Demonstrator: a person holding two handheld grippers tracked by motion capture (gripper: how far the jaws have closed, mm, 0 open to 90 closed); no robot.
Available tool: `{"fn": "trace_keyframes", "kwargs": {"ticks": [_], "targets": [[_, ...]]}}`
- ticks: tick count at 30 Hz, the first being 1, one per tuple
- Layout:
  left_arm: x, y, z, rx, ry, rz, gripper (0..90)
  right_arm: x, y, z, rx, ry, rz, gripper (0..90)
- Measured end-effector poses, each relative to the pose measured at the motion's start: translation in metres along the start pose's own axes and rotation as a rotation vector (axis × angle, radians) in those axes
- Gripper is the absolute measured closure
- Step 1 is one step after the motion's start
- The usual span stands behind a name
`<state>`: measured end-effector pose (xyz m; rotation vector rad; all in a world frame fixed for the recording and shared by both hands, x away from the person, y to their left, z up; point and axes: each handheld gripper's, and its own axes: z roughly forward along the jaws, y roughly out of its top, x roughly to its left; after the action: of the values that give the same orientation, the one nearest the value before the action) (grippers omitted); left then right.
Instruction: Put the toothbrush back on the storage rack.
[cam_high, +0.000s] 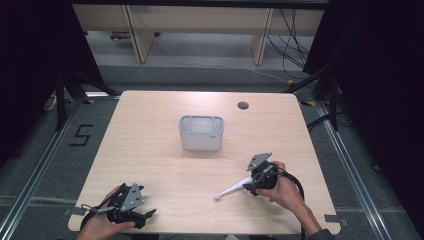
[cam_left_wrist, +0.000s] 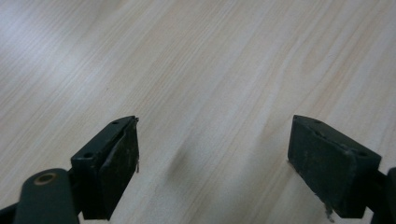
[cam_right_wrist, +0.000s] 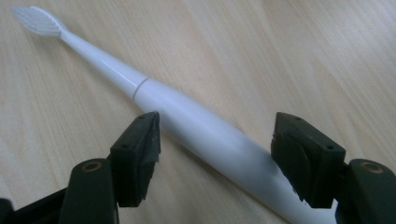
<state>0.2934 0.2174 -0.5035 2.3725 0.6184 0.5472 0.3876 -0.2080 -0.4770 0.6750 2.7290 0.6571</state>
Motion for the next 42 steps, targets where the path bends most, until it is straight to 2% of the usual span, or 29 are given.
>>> {"fn": "trace_keyframes", "kwargs": {"ticks": [2, 3, 5, 6, 7, 8, 9, 15, 17, 18, 19, 21, 23, 25, 26, 28, 30, 32, 33, 35, 36, 38, 39, 41, 42], "targets": [[0.000, 0.000, 0.000, 0.008, 0.001, -0.004, 16.2, 0.001, 0.000, 0.000, 0.006, 0.006, 0.007, 34.1], [0.001, 0.000, 0.000, 0.012, 0.005, 0.010, 16.2, 0.001, 0.002, 0.002, 0.014, 0.010, -0.007, 34.8], [0.000, 0.000, 0.000, 0.001, 0.001, -0.001, 16.2, 0.001, 0.003, 0.001, 0.030, 0.010, 0.007, 36.6], [0.000, 0.000, 0.000, -0.001, 0.001, 0.000, 16.2, -0.001, 0.004, 0.003, 0.030, 0.033, -0.020, 36.9], [0.000, 0.000, 0.000, -0.001, 0.001, 0.001, 16.2, 0.000, 0.004, 0.002, 0.035, 0.011, -0.004, 38.0], [0.001, 0.000, 0.000, 0.006, 0.005, 0.004, 16.1, -0.001, 0.005, 0.003, 0.037, 0.022, -0.029, 39.3], [0.001, 0.000, 0.000, 0.006, 0.007, 0.002, 16.2, 0.001, 0.005, 0.003, 0.055, 0.016, -0.003, 39.8], [0.001, 0.000, 0.000, 0.000, 0.004, 0.000, 16.1, 0.001, 0.007, 0.005, 0.104, 0.047, -0.019, 46.2], [0.001, 0.000, -0.001, 0.004, 0.005, 0.008, 16.2, 0.003, 0.007, 0.006, 0.117, 0.048, -0.006, 48.0], [0.001, 0.000, 0.000, 0.001, 0.002, 0.002, 16.2, 0.002, 0.008, 0.006, 0.128, 0.050, -0.027, 49.3], [0.001, 0.000, 0.000, 0.001, 0.003, 0.000, 16.2, 0.003, 0.009, 0.005, 0.140, 0.049, -0.013, 50.4], [0.001, 0.000, 0.000, 0.000, 0.001, 0.001, 16.2, 0.003, 0.011, 0.005, 0.144, 0.057, -0.025, 52.4], [0.001, 0.000, 0.000, -0.001, 0.002, 0.002, 16.2, 0.004, 0.011, 0.004, 0.169, 0.059, -0.002, 53.9], [0.001, 0.000, 0.000, 0.001, 0.004, -0.001, 16.1, 0.003, 0.013, 0.005, 0.181, 0.072, -0.021, 55.4], [0.001, 0.000, -0.001, 0.004, 0.004, 0.008, 16.2, 0.004, 0.013, 0.004, 0.193, 0.067, 0.007, 55.9], [0.001, 0.000, -0.001, -0.002, 0.002, 0.002, 16.2, 0.003, 0.015, 0.005, 0.217, 0.087, -0.019, 57.9], [0.001, 0.000, 0.000, 0.001, 0.006, 0.000, 16.2, 0.003, 0.016, 0.006, 0.213, 0.080, -0.025, 58.4], [0.001, 0.000, -0.001, 0.000, 0.006, 0.004, 16.2, 0.003, 0.017, 0.006, 0.233, 0.084, -0.008, 59.7], [0.001, 0.000, -0.001, -0.003, 0.002, 0.001, 16.2, 0.005, 0.018, 0.006, 0.257, 0.079, 0.018, 60.5], [0.002, 0.000, -0.001, -0.002, 0.013, 0.011, 16.2, 0.003, 0.018, 0.007, 0.260, 0.101, -0.015, 61.0], [0.002, 0.000, -0.001, -0.001, 0.016, 0.013, 16.2, 0.003, 0.018, 0.007, 0.267, 0.093, 0.000, 61.0], [0.001, 0.000, -0.001, -0.004, 0.002, 0.000, 16.2, 0.003, 0.019, 0.008, 0.273, 0.105, -0.014, 61.7], [0.001, 0.000, -0.001, -0.004, 0.003, 0.002, 16.2, 0.005, 0.020, 0.008, 0.294, 0.103, 0.001, 62.2], [0.001, 0.000, -0.001, -0.001, 0.004, -0.001, 16.2, 0.004, 0.021, 0.009, 0.304, 0.119, -0.010, 63.4], [0.001, 0.000, -0.001, -0.004, 0.004, 0.000, 16.2, 0.005, 0.023, 0.010, 0.324, 0.117, 0.003, 64.7]]}}
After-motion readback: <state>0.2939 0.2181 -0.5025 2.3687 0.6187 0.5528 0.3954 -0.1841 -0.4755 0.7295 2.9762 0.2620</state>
